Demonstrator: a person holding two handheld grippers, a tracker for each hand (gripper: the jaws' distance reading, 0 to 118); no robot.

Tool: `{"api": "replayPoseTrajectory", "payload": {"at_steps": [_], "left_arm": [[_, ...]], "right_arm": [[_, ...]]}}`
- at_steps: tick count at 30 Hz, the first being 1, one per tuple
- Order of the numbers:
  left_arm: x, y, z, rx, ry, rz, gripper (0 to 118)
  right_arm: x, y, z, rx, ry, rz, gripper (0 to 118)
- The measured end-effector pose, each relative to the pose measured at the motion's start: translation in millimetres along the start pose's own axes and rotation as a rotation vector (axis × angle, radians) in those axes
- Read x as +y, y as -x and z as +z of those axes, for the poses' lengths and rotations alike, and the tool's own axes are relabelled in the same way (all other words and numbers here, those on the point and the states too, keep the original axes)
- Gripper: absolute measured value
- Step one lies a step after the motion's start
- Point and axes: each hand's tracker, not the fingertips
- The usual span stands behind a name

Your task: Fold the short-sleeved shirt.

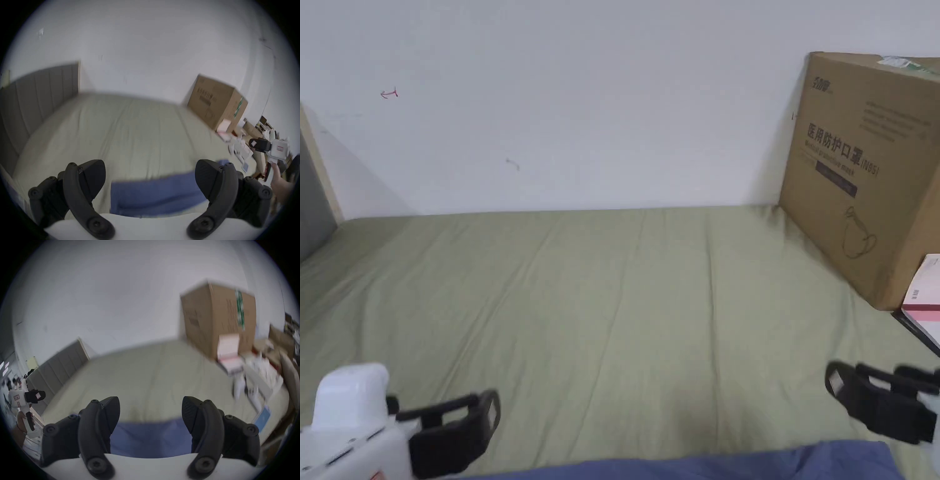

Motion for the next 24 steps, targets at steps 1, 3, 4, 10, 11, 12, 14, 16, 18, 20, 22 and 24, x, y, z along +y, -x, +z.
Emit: {"api": "replayPoseTrajectory", "payload": {"at_steps": [1, 3, 4, 10, 11, 12, 14, 16, 18, 20, 22, 24], "left_arm": [[5.0, -10.2, 3.3, 0.018, -0.083, -0.034, 110], [15.9, -30.5, 8.8, 0.044, -0.239, -0.074, 94], [20.0, -38.4, 10.1, 0.036, -0.293, -0.077, 79], [29.3, -66.2, 9.0, 0.036, -0.344, -0.092, 0], [29.1, -66.6, 8.6, 0.01, -0.332, -0.083, 0], [29.0, -67.4, 6.9, 0.017, -0.324, -0.082, 0], [30.2, -63.5, 7.1, 0.012, -0.295, -0.081, 0], [34.6, -51.6, 2.7, -0.018, -0.22, -0.052, 0], [40.1, -22.7, -12.6, -0.107, -0.027, 0.028, 0], [35.4, 14.1, -34.1, -0.213, 0.21, 0.162, 0], [14.8, 56.4, -54.8, -0.29, 0.38, 0.324, 0], [-15.5, 98.1, -70.8, -0.363, 0.523, 0.504, 1]], "right_arm": [[0.7, 6.3, 1.5, 0.017, -0.088, 0.027, 82], [7.7, 26.9, 1.2, 0.018, -0.203, 0.087, 73], [9.9, 34.8, -0.6, 0.003, -0.23, 0.095, 62], [10.9, 51.6, -9.3, -0.016, -0.271, 0.016, 0], [10.7, 51.7, -9.2, -0.029, -0.271, 0.016, 0], [10.4, 51.3, -8.8, -0.036, -0.273, 0.012, 0], [12.0, 47.1, -6.1, -0.034, -0.275, 0.01, 0], [12.8, 42.2, -5.4, -0.034, -0.264, 0.013, 0], [12.7, 35.7, -3.1, -0.025, -0.243, 0.008, 0], [10.1, 28.1, -3.1, 0.005, -0.207, -0.023, 0], [6.5, 24.1, -4.1, 0.004, -0.169, -0.049, 0], [1.1, 19.6, -8.4, -0.01, -0.122, -0.07, 0]]}}
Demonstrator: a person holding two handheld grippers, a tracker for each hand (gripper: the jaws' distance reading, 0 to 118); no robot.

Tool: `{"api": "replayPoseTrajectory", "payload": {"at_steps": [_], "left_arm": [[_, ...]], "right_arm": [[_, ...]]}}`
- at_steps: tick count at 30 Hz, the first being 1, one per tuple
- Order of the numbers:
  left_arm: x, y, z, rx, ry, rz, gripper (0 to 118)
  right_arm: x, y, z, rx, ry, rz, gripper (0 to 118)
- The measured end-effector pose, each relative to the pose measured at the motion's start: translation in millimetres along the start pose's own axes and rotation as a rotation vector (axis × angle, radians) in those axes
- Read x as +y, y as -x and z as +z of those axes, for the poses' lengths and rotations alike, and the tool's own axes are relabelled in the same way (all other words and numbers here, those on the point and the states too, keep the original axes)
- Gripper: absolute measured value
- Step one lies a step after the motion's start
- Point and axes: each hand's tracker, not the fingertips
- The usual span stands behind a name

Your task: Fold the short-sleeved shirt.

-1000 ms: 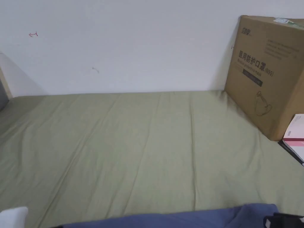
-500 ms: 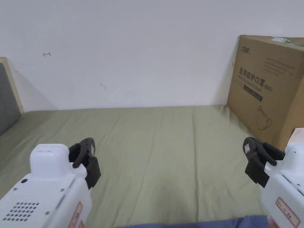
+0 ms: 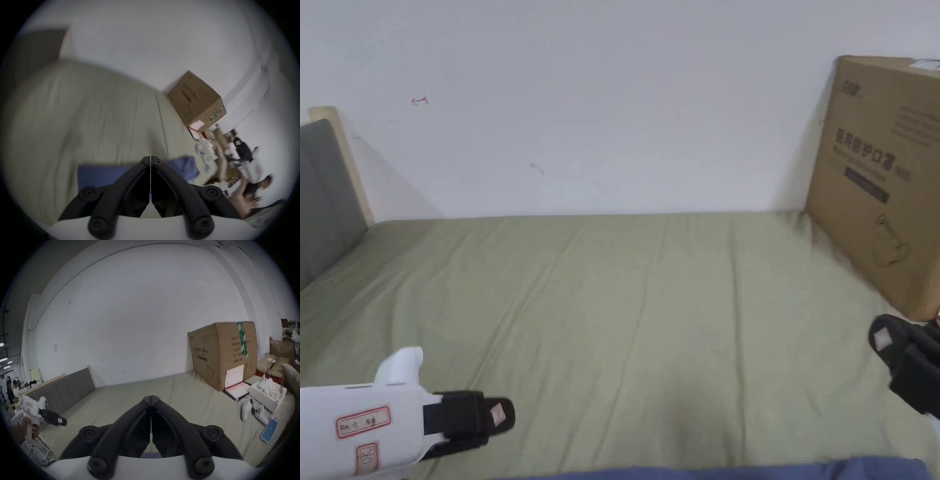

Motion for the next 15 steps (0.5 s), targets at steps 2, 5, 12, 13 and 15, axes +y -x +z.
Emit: {"api": "replayPoseTrajectory", "payload": {"at_steps": [2, 5, 12, 13, 15], "left_arm": [[-4.2, 43.0, -2.1, -0.01, 0.022, 0.087, 12], [-13.6, 98.4, -5.1, 0.023, 0.033, 0.229, 78], [-38.5, 157.2, -25.6, -0.012, 0.044, 0.349, 118], [-42.2, 162.8, -31.9, -0.03, 0.061, 0.363, 118], [-52.0, 170.4, -50.3, -0.107, 0.106, 0.393, 118]], "right_arm": [[-4.3, -4.0, -3.3, 0.006, 0.036, -0.027, 0], [-9.6, -6.3, -8.0, 0.019, 0.082, -0.081, 0], [-18.4, -2.7, -24.2, -0.01, 0.174, -0.106, 0], [-18.8, -2.9, -25.9, -0.01, 0.181, -0.116, 0], [-19.4, -0.3, -30.5, -0.008, 0.195, -0.122, 0]]}}
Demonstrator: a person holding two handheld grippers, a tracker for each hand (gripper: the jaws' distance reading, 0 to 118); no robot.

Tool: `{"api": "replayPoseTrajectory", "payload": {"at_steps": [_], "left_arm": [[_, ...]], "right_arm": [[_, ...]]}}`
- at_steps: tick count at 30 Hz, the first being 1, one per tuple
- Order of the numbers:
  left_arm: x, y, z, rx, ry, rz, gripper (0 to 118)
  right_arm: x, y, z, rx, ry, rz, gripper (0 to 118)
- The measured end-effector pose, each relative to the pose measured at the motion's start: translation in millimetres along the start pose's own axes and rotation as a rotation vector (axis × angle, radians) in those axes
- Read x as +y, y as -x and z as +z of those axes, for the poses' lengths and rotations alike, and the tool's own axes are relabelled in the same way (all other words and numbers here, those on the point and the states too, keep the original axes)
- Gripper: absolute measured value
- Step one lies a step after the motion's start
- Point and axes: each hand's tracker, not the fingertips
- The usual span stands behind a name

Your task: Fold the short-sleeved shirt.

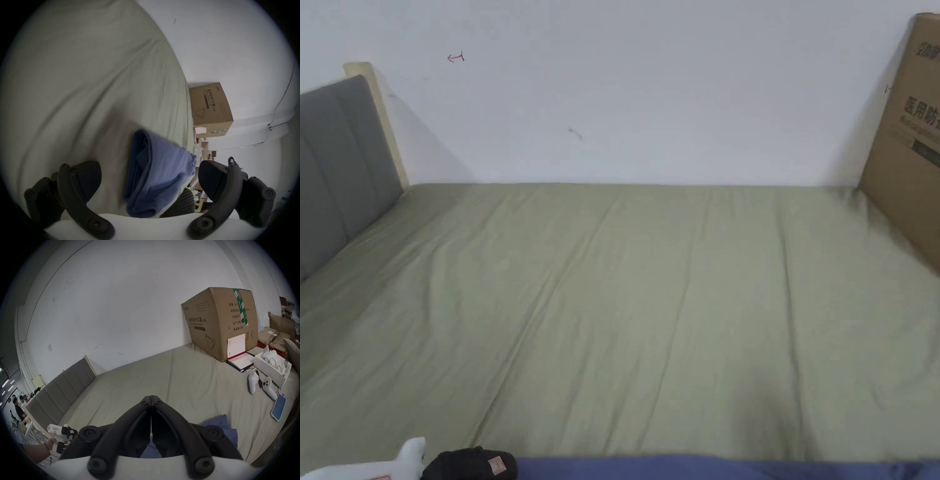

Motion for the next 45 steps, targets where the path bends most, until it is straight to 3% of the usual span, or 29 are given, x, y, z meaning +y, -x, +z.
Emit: {"api": "replayPoseTrajectory", "payload": {"at_steps": [3, 6, 8, 9, 10, 11, 12, 13, 17, 21, 23, 26, 27, 31, 37, 40, 45], "left_arm": [[-2.2, -2.6, -16.4, -0.162, -0.012, -0.004, 118], [-5.6, 11.0, -46.5, -0.373, 0.071, 0.119, 118], [-6.9, 10.7, -50.9, -0.313, 0.023, 0.046, 114], [-4.9, 12.9, -52.0, -0.291, -0.008, 0.031, 101], [-3.4, 17.5, -53.8, -0.205, -0.017, 0.038, 67], [-3.1, 22.2, -59.8, -0.031, -0.016, 0.051, 7], [-5.0, 28.0, -66.8, 0.028, 0.013, 0.051, 9], [-4.0, 17.0, -58.0, -0.133, -0.017, 0.076, 9], [0.1, -32.7, -40.5, 0.129, 0.007, -0.207, 10], [-10.1, -74.9, -5.2, 0.288, -0.051, -0.338, 10], [-18.2, -96.2, 9.7, 0.473, -0.106, -0.458, 10], [-41.4, -131.1, 25.5, 0.892, -0.255, -0.669, 10], [-49.1, -137.5, 28.7, 0.925, -0.307, -0.707, 10], [-61.5, -157.7, 18.8, 0.794, -0.257, -0.625, 10], [-67.8, -194.7, -52.1, 0.364, -0.092, -0.433, 10], [-69.6, -210.2, -113.6, 0.334, 0.036, -0.407, 10], [-75.5, -200.6, -202.5, 0.449, 0.188, -0.382, 14]], "right_arm": [[0.2, 8.3, -6.6, -0.006, 0.021, 0.026, 0], [-0.1, 15.4, -13.1, 0.0, 0.04, 0.036, 0], [0.2, 17.5, -16.4, 0.011, 0.049, 0.031, 0], [0.2, 19.2, -17.8, 0.021, 0.053, 0.026, 0], [0.2, 20.6, -18.7, 0.027, 0.055, 0.023, 0], [0.8, 19.9, -20.1, 0.033, 0.058, 0.02, 0], [0.8, 20.9, -20.8, 0.038, 0.061, 0.021, 0], [0.6, 21.9, -20.8, 0.039, 0.06, 0.026, 0], [-0.1, 22.8, -18.2, 0.041, 0.037, 0.065, 0], [-2.4, 20.8, -13.5, 0.061, 0.045, 0.043, 0], [-4.6, 18.4, -10.1, 0.065, 0.05, 0.029, 0], [-7.1, 16.5, -3.0, 0.068, 0.062, 0.011, 0], [-8.5, 14.4, -0.4, 0.074, 0.062, 0.004, 0], [-11.8, 9.4, 6.1, 0.078, 0.067, -0.005, 0], [-14.0, -0.4, 15.9, 0.084, 0.069, -0.033, 0], [-12.4, -7.8, 20.6, 0.083, 0.072, -0.043, 0], [-11.2, -20.0, 26.3, 0.061, 0.075, -0.037, 0]]}}
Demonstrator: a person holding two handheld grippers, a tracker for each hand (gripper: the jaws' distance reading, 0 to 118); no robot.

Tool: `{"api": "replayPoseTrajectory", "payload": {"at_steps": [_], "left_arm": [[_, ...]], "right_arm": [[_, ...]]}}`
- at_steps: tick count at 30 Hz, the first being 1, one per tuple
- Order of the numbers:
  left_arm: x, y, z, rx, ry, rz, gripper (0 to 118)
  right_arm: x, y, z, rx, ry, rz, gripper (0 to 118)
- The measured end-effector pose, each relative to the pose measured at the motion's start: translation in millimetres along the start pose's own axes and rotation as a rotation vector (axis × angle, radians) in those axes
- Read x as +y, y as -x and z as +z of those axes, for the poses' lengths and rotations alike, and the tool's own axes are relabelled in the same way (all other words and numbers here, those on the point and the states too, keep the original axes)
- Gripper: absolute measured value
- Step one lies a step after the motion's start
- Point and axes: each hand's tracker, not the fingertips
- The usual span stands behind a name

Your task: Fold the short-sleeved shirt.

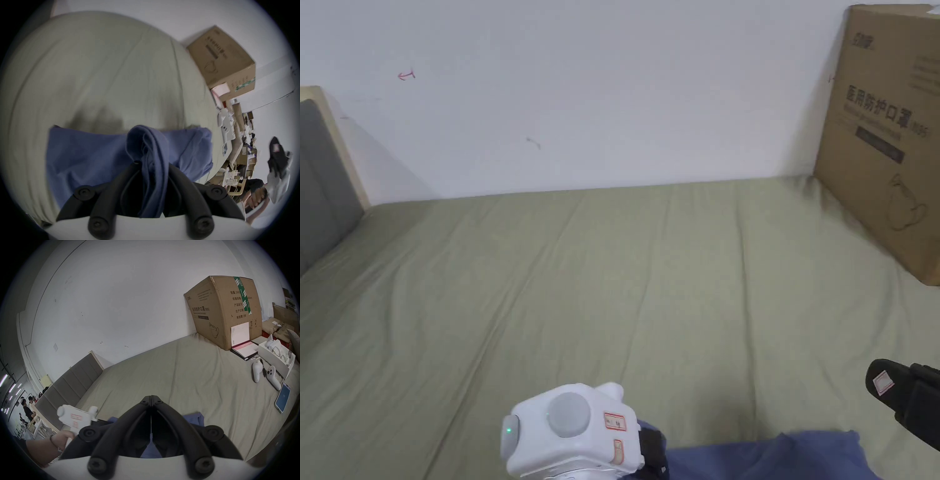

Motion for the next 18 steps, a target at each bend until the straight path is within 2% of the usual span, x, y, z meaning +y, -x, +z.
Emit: {"api": "replayPoseTrajectory", "payload": {"at_steps": [1, 2, 4, 5, 7, 9, 11, 12, 13, 14, 16, 17, 18], "left_arm": [[-0.6, -0.9, -9.8, -0.027, 0.014, 0.012, 22], [-1.3, 2.2, -14.9, -0.063, 0.03, 0.027, 47], [-5.2, 8.1, -15.6, -0.224, 0.025, 0.105, 97], [-7.2, 7.6, -11.0, -0.323, 0.016, 0.138, 114], [-9.9, 7.7, 3.4, -0.465, -0.033, 0.133, 117], [-13.0, 7.7, 25.6, -0.451, -0.091, 0.064, 117], [-17.9, 7.1, 52.9, -0.351, -0.164, -0.021, 117], [-20.9, 8.6, 65.2, -0.288, -0.205, -0.061, 114], [-24.3, 10.0, 77.4, -0.217, -0.247, -0.099, 107], [-29.2, 10.4, 88.7, -0.154, -0.285, -0.132, 81], [-36.2, 8.9, 99.4, -0.073, -0.306, -0.192, 7], [-39.2, 11.1, 98.5, -0.017, -0.295, -0.224, 2], [-42.9, 8.8, 96.1, 0.044, -0.286, -0.249, 2]], "right_arm": [[0.0, -2.0, 1.0, -0.006, 0.002, 0.002, 0], [-0.2, -3.5, 1.6, -0.007, 0.005, 0.002, 0], [-0.3, -6.6, 2.9, -0.008, 0.01, 0.003, 0], [-0.5, -7.9, 3.2, -0.01, 0.013, 0.005, 0], [-1.1, -9.1, 2.7, -0.012, 0.018, 0.012, 0], [-1.0, -10.7, 1.1, -0.011, 0.022, 0.019, 0], [-0.2, -13.1, -1.5, -0.008, 0.023, 0.03, 0], [0.4, -12.6, -2.1, -0.007, 0.024, 0.035, 0], [0.9, -12.3, -2.6, -0.003, 0.024, 0.039, 0], [0.8, -11.5, -2.6, 0.001, 0.023, 0.042, 0], [1.2, -10.5, -2.8, 0.006, 0.02, 0.045, 0], [1.2, -10.3, -3.1, 0.01, 0.019, 0.047, 0], [0.4, -9.9, -3.5, 0.013, 0.019, 0.047, 0]]}}
